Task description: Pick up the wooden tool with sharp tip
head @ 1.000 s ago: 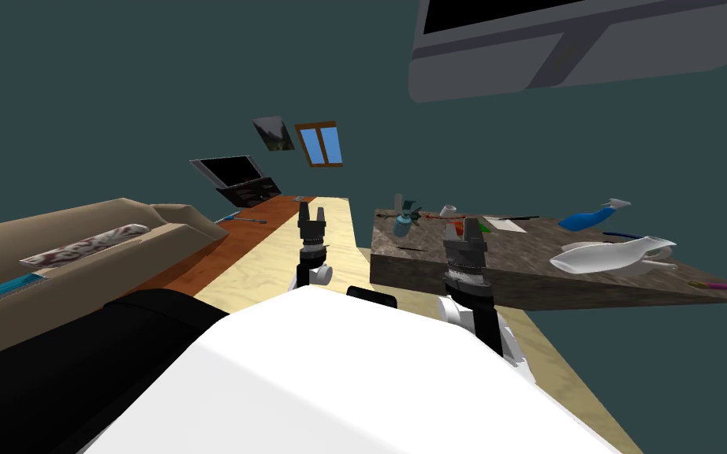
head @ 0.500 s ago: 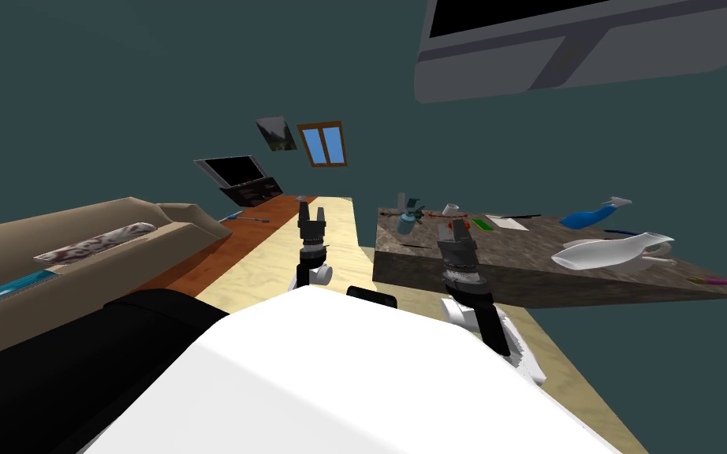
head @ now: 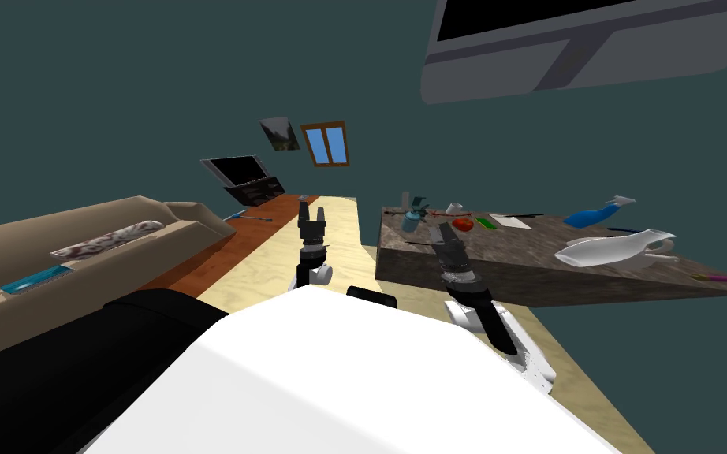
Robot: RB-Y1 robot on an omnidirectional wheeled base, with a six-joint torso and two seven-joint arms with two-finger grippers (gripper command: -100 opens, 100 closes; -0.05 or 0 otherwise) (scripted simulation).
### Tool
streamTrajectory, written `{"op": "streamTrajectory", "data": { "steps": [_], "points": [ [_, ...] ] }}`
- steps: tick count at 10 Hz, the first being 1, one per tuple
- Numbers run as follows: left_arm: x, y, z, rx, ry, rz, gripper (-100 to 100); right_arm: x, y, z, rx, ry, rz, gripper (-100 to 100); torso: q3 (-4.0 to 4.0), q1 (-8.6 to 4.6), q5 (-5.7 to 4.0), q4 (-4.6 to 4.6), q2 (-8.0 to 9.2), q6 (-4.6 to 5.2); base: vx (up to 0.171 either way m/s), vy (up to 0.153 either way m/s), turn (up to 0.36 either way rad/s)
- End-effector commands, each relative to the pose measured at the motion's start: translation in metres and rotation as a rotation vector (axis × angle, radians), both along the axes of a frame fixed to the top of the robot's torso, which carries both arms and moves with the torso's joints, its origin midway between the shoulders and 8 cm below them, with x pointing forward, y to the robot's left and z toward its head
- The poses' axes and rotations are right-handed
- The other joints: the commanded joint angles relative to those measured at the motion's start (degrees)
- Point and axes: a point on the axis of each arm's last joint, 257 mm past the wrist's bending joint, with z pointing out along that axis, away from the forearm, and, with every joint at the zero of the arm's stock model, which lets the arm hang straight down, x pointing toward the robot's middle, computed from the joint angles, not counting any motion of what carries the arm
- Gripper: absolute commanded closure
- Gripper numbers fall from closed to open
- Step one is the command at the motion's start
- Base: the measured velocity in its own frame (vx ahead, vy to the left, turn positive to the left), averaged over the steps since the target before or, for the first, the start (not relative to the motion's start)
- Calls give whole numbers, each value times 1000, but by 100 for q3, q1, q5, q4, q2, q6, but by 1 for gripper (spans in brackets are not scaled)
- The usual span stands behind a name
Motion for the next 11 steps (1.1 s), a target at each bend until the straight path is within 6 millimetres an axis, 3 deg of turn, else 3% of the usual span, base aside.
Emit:
{"op": "streamTrajectory", "data": {
  "steps": [1, 8, 11],
  "points": [
    [0, 0, 0, 0, 0, 0, 0, 2, 9, -10, -30, 31, 38, -100, 0, 0, 0, 0, 0, 0, -68, 78, 35],
    [0, 0, 0, 0, 0, 0, 0, -1, 29, -60, -209, 145, 154, -100, 7, 7, 1, 2, 13, 0, -80, 77, 31],
    [0, 0, 0, 0, 0, 0, 0, -5, 35, -99, -302, 224, 204, -100, 2, 0, 0, 1, 2, 1, -75, 74, 52]
  ]
}}
